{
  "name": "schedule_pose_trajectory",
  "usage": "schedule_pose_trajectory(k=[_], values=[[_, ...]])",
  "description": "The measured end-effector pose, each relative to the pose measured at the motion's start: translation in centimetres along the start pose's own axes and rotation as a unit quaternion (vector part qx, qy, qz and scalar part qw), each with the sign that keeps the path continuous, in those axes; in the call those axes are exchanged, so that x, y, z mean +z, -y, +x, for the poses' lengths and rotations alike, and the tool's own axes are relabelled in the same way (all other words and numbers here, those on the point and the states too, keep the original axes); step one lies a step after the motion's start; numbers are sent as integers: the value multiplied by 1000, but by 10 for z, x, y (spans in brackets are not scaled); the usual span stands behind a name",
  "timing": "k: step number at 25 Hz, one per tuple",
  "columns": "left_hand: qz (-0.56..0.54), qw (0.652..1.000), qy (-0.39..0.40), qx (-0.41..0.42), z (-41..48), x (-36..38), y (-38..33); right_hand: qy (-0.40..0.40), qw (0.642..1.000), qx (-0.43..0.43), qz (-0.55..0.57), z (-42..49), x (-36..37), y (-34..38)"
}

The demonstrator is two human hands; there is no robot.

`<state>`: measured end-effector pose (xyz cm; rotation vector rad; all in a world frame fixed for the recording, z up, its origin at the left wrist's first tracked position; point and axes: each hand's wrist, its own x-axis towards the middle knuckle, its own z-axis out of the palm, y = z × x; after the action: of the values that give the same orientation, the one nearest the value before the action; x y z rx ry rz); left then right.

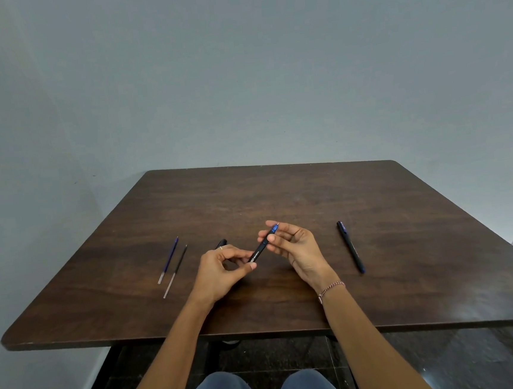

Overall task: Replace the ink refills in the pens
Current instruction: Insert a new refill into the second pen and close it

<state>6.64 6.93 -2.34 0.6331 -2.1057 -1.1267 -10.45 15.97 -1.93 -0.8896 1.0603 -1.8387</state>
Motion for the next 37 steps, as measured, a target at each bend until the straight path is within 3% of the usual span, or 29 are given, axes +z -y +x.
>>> schedule_pose_trajectory(k=[7, 12, 14, 17, 19, 21, 23, 29, 35, 37], values=[[-63, 981, -179, -35, 4, 1, 5, -26, 999, 24, 1, 2, 2, -5], [-117, 940, -308, -87, 10, -3, 12, -66, 981, 46, -178, 10, 16, -8], [-138, 933, -319, -97, 11, -4, 13, -65, 942, 35, -326, 18, 31, -14], [-148, 931, -316, -103, 10, -5, 13, -39, 836, -11, -547, 31, 60, -26], [-142, 934, -311, -100, 9, -7, 13, 9, 770, -24, -638, 38, 76, -34], [-139, 937, -306, -99, 8, -6, 13, 40, 730, -22, -682, 41, 84, -41], [-143, 938, -299, -100, 8, -6, 14, 39, 724, -24, -689, 42, 85, -43], [-115, 949, -281, -83, 8, -3, 14, 19, 755, -42, -654, 39, 70, -35], [-92, 959, -259, -76, 7, -2, 14, 8, 735, -31, -677, 39, 65, -29], [-92, 963, -244, -69, 7, 0, 14, -12, 763, -34, -645, 36, 54, -26]])
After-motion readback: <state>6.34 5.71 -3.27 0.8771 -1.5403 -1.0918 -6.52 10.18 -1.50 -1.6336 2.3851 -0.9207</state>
